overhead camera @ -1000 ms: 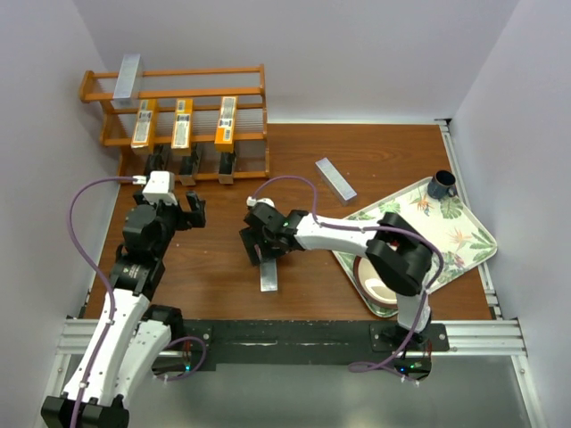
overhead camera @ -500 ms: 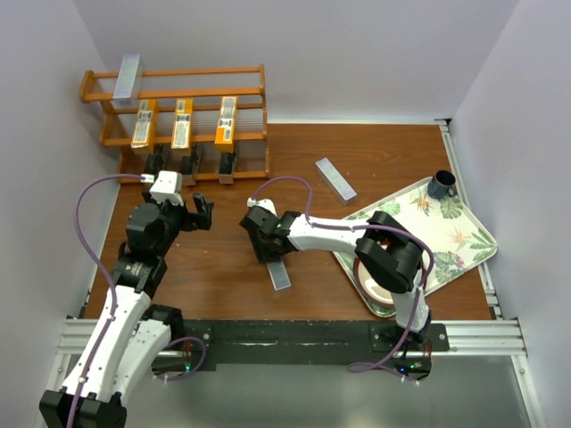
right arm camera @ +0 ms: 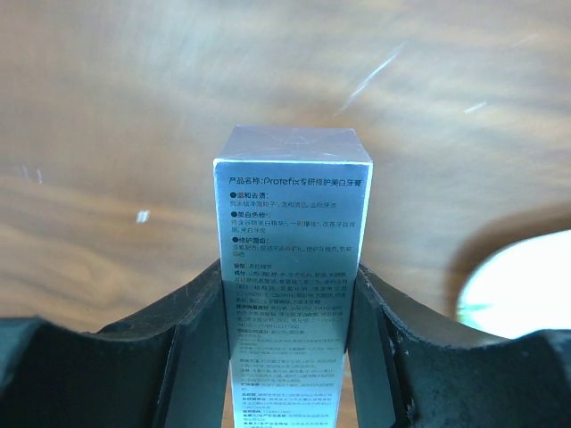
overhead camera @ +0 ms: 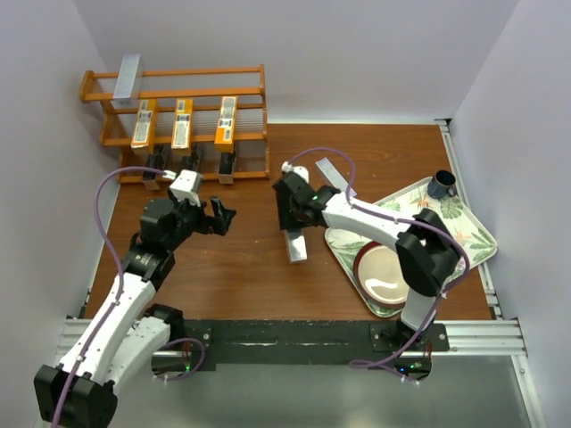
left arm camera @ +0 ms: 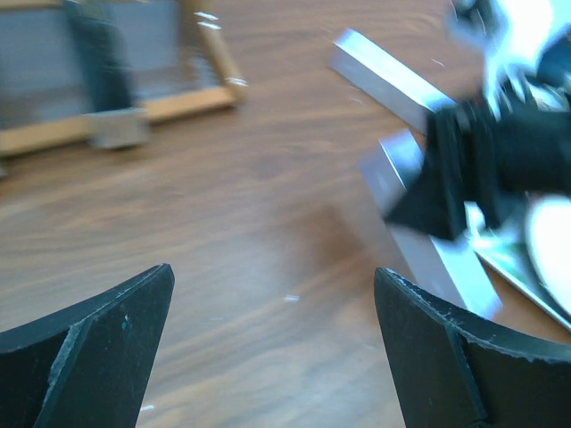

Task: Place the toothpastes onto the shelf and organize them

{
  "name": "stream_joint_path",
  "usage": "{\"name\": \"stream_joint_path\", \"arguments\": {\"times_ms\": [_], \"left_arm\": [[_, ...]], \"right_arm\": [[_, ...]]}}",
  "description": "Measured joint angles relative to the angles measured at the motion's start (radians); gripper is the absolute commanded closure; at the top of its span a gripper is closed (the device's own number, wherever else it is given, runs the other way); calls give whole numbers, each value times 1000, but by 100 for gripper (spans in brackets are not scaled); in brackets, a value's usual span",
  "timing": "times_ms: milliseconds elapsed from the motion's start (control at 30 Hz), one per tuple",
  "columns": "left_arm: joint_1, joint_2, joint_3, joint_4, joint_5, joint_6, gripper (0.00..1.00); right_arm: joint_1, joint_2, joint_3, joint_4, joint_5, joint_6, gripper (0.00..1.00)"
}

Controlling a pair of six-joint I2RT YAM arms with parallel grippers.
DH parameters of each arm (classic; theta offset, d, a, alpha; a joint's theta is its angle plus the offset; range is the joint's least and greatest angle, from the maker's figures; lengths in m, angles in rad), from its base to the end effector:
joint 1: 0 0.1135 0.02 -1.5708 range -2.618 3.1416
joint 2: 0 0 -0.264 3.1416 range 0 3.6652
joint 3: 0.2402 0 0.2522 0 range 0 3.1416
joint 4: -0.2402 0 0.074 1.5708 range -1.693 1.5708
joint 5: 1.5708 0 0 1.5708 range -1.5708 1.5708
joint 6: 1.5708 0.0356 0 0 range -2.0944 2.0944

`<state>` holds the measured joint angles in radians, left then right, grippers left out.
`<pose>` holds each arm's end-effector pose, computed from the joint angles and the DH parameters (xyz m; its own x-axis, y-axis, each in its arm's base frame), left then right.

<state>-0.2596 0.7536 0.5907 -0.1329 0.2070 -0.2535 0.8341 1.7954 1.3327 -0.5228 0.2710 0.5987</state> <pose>0.1750 -0.0541 0.2819 -0.3834 -0.1521 -0.9110 0.3565 0.8855 -0.2979 0.2655 0.2785 0.2249 -0.8088 -0.0835 -0.5821 -0.1918 0.9732 0.1270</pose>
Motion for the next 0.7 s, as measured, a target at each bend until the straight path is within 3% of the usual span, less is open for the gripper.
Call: {"name": "stream_joint_path", "arguments": {"times_ms": [200, 400, 567, 700], "left_arm": [[-301, 95, 14, 27, -120, -47, 0], [-658, 241, 42, 112, -412, -50, 0], [-861, 406, 98, 182, -691, -90, 0], [-951, 574, 207, 190, -856, -146, 0]], "right_arm": [[-103, -49, 0, -8, -1, 0, 68], [-146, -97, 0, -39, -3, 5, 70], [-159, -145, 0, -63, -8, 14, 69], [-162, -150, 0, -68, -26, 22, 69]]}}
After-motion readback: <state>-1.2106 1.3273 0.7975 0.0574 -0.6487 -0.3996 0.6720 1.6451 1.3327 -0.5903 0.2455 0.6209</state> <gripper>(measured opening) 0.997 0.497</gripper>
